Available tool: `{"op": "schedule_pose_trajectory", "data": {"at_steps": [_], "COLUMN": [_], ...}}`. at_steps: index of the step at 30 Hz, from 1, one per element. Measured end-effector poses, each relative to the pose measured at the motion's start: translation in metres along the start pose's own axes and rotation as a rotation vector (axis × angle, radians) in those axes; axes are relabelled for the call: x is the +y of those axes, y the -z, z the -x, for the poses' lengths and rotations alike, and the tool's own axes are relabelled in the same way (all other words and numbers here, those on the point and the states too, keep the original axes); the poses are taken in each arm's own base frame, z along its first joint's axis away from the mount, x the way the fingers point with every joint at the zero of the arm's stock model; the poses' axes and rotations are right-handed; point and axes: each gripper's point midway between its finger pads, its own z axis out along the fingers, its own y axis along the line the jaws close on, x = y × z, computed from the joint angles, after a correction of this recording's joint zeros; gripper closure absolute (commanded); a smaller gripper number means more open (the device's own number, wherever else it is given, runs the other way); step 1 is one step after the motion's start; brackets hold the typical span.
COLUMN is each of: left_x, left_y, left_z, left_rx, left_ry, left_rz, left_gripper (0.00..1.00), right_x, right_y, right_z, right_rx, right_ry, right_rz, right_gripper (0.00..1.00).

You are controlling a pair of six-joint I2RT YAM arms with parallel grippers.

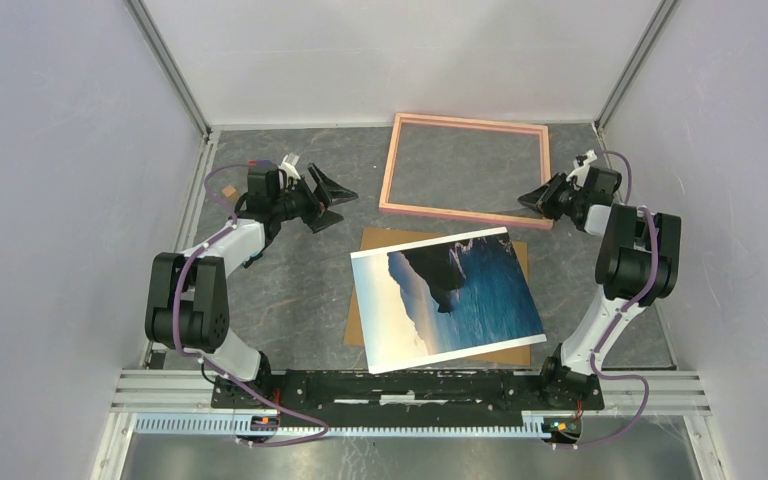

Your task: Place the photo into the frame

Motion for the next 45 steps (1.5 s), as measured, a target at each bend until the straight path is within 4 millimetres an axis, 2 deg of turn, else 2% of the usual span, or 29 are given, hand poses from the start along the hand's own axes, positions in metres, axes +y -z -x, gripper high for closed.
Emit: {"op": "schedule_pose_trajectory", "data": {"at_steps": [3, 5, 8, 17, 30, 35, 39, 45], "left_x": [-0.001, -0.001, -0.002, -0.002, -0.003, -0.003, -0.003, -0.003], "left_y": [0.000, 0.000, 0.001, 0.000, 0.000, 0.000, 0.000, 0.000], "left_z": [-0.001, -0.001, -0.002, -0.002, -0.001, -0.001, -0.001, -0.001], "left_rx": [0.004, 0.008, 0.012, 0.011, 0.010, 0.010, 0.010, 0.009], "left_ry": [0.000, 0.000, 0.000, -0.002, -0.005, -0.004, -0.004, -0.006], "left_rz": [-0.003, -0.006, -0.010, -0.011, -0.014, -0.015, -0.014, -0.015], "left_gripper": [0.03, 0.03, 0.03, 0.03, 0.03, 0.03, 0.03, 0.03], "right_x": [0.005, 0.011, 0.018, 0.044, 0.059, 0.069, 0.086, 0.137], "right_y": [0.000, 0.000, 0.000, 0.005, 0.009, 0.012, 0.022, 0.059], "right_z": [0.003, 0.007, 0.014, 0.013, 0.010, 0.016, 0.025, 0.041], "right_rx": [0.004, 0.002, -0.007, 0.025, 0.081, 0.072, 0.048, -0.021], "right_ry": [-0.016, -0.018, -0.023, -0.080, -0.085, -0.110, -0.107, 0.003], "right_rz": [0.011, 0.030, 0.056, 0.174, 0.250, 0.286, 0.314, 0.366], "right_gripper": [0.96, 1.00, 1.00, 1.00, 1.00, 1.00, 1.00, 1.00]}}
